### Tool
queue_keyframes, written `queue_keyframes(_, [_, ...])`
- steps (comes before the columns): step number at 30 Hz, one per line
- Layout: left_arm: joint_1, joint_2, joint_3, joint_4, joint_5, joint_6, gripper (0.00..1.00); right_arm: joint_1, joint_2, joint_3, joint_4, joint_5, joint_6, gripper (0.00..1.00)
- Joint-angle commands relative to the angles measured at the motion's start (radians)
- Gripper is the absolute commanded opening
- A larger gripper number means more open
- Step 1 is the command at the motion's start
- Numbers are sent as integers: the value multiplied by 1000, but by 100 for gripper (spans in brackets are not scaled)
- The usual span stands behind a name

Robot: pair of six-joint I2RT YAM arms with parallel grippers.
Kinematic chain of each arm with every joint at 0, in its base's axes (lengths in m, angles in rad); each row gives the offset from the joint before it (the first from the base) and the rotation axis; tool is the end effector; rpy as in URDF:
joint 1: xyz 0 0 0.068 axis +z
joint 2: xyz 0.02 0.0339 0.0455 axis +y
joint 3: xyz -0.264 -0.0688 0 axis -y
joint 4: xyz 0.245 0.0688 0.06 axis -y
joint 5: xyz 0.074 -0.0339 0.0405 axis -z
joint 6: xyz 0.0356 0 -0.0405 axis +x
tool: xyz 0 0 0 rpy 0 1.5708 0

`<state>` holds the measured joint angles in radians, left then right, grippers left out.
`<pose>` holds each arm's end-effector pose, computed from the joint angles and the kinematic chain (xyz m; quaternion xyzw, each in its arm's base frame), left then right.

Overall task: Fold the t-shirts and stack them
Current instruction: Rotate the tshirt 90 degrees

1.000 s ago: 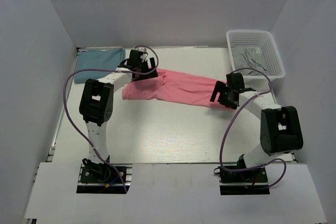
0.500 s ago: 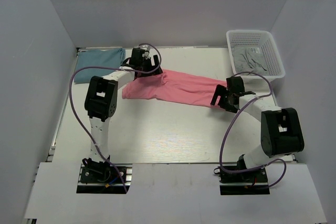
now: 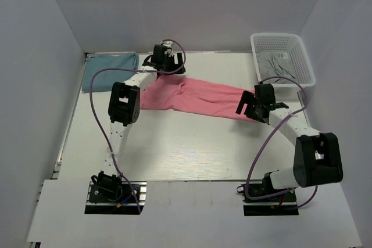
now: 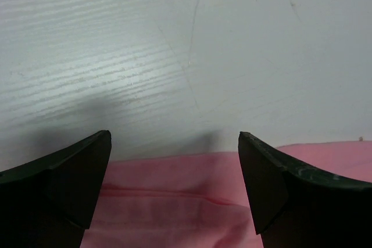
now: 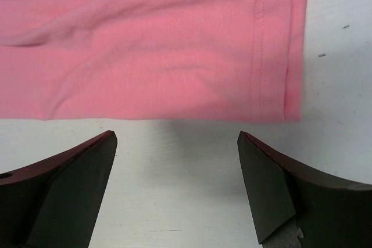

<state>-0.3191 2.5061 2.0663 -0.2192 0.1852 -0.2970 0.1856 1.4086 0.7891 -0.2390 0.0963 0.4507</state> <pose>0.5352 -0.1837 0.1534 0.0506 0.8935 -0.2120 0.3926 0.2790 0.0489 0.1978 0.1404 0.9257 0.0661 0.3449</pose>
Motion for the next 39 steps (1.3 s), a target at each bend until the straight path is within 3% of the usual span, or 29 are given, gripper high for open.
queue_keyframes(1, [-15, -122, 31, -57, -15, 18, 100, 0, -48, 35, -11, 20, -29, 90])
queue_keyframes(4, [-15, -255, -43, 15, -27, 57, 100, 3, -22, 70, 17, -9, -41, 90])
queue_keyframes(10, [-25, -372, 66, -143, -131, 84, 100, 2, 62, 142, 4, 14, -41, 90])
queue_keyframes(14, [-15, -548, -231, -167, -234, -13, 100, 3, 177, 200, -13, 55, -15, 90])
queue_keyframes(16, [-15, -668, -479, -184, -234, -123, 100, 0, 214, 254, -14, 48, 2, 90])
queue_keyframes(19, [-15, -772, -795, -71, -208, -235, 100, 6, 291, 324, -46, 39, 9, 90])
queue_keyframes(22, [-15, -780, -891, -28, -193, -267, 100, 3, 332, 328, -59, 37, 16, 90])
queue_keyframes(26, [-15, -659, -802, -133, -260, -268, 100, 2, 319, 236, -46, 40, 25, 90])
queue_keyframes(32, [3, -448, -635, -132, -202, -268, 100, 34, 248, 67, -29, 17, 28, 90])
queue_keyframes(36, [-31, -203, -329, -149, -250, -190, 100, 98, 111, -81, -51, -62, 0, 90])
queue_keyframes(38, [-31, -89, -180, -160, -151, -156, 100, 191, 61, -143, -60, -171, -4, 90])
queue_keyframes(39, [-31, -28, -2, -170, -100, -156, 100, 240, -7, -186, -71, -214, -3, 90])
